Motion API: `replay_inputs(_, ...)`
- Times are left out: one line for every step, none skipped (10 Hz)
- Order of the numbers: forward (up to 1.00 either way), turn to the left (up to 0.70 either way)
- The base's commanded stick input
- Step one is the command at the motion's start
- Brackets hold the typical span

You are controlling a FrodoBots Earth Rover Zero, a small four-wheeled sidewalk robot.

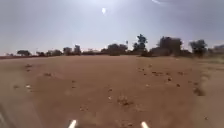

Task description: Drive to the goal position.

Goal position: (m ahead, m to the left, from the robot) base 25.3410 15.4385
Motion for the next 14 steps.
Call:
replay_inputs(0.7,0.0)
replay_inputs(0.7,0.0)
replay_inputs(0.7,0.0)
replay_inputs(0.7,0.0)
replay_inputs(0.7,0.0)
replay_inputs(0.7,0.0)
replay_inputs(0.7,0.0)
replay_inputs(0.7,0.0)
replay_inputs(0.7,0.0)
replay_inputs(0.7,0.0)
replay_inputs(0.7,0.0)
replay_inputs(0.7,0.0)
replay_inputs(0.7,0.0)
replay_inputs(0.7,0.0)
